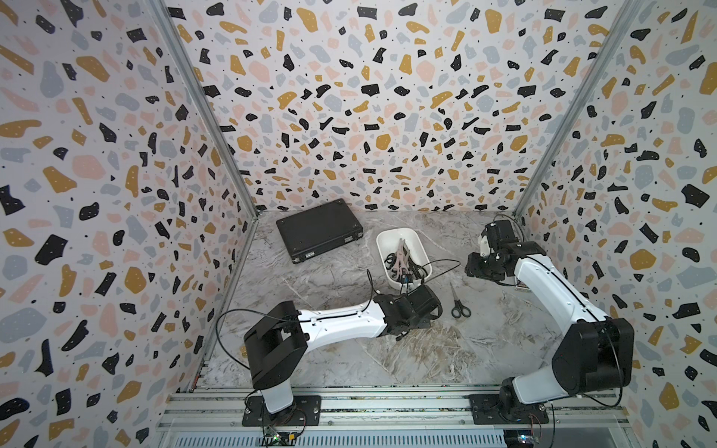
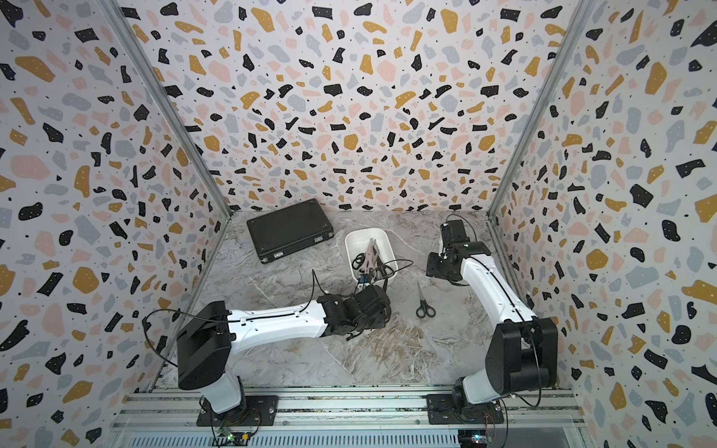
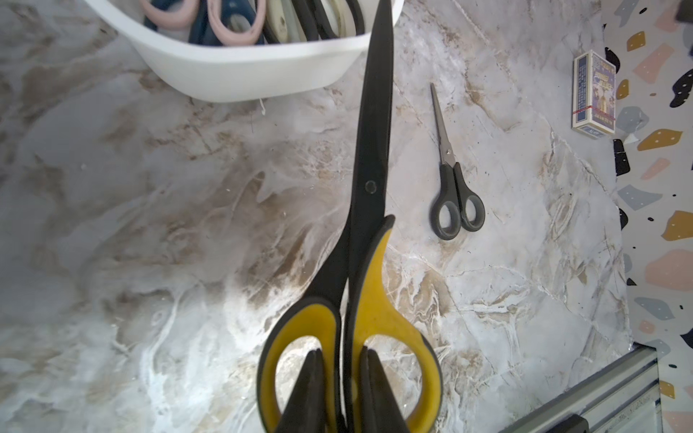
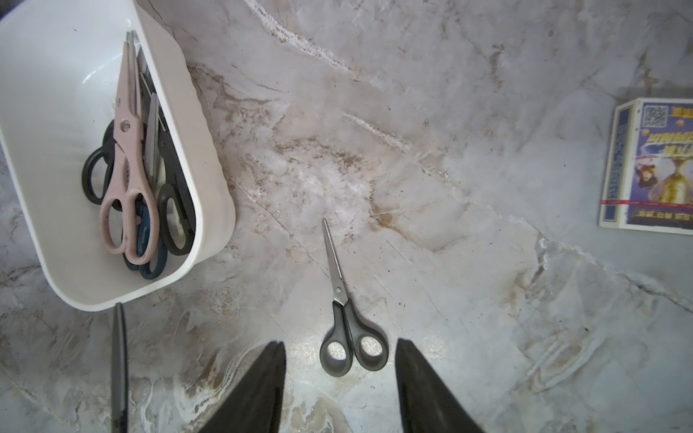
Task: Take the scissors out of the storage box
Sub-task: Place the scissors at the center of the board.
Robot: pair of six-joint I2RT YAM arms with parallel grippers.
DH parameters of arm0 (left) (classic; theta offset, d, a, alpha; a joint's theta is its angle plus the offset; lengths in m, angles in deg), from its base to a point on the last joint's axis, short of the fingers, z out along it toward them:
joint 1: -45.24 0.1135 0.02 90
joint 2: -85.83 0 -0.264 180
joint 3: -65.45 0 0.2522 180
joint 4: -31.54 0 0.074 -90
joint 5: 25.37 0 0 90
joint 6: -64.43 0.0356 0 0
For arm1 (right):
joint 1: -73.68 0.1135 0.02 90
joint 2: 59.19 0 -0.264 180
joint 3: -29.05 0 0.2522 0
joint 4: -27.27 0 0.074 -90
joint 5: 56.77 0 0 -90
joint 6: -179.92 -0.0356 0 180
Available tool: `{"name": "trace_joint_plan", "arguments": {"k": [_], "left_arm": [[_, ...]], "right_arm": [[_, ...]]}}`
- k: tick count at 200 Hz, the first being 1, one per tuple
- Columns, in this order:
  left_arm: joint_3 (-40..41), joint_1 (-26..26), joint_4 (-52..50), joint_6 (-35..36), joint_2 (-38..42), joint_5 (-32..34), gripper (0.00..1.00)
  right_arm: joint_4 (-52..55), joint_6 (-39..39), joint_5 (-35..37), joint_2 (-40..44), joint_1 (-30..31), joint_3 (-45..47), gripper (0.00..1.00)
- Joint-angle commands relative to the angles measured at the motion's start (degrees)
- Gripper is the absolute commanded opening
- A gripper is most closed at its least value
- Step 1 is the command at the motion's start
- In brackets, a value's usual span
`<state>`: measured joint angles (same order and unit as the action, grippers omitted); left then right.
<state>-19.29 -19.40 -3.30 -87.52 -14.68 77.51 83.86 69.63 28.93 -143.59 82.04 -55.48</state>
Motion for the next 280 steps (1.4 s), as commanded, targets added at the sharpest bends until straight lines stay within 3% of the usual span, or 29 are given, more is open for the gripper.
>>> {"name": "trace_joint_plan", "arguments": {"k": [1,62,109,210,280], "left_arm": [[-2.3,-1.5,3.1,-3.9,-0.9,3.6,0.0],[-6.8,-7.0,0.2,-4.6,-4.4,6.5,0.0],[-6.4,-8.5,0.8,-7.9,-7.2,3.6,0.0],[-9.1,-1.5,7.3,-6.0,-15.6,-2.2,0.0],[-14.7,-0.9,7.1,-5.6,-20.3,-5.1,0.02]], "right_arm": [[1.5,0.2,0.1,2.2,-0.6,-0.3,0.53],[0.5,-0.2,-0.9,2.5,-0.7,0.9,0.53],[-0.1,-0.5,-1.2,2.4,-0.7,1.4,0.53],[-0.6,-0.3,-1.3,0.1,-0.7,0.4,0.53],[-1.0,0.3,-1.4,-2.1,-0.7,-0.6,0.53]]}}
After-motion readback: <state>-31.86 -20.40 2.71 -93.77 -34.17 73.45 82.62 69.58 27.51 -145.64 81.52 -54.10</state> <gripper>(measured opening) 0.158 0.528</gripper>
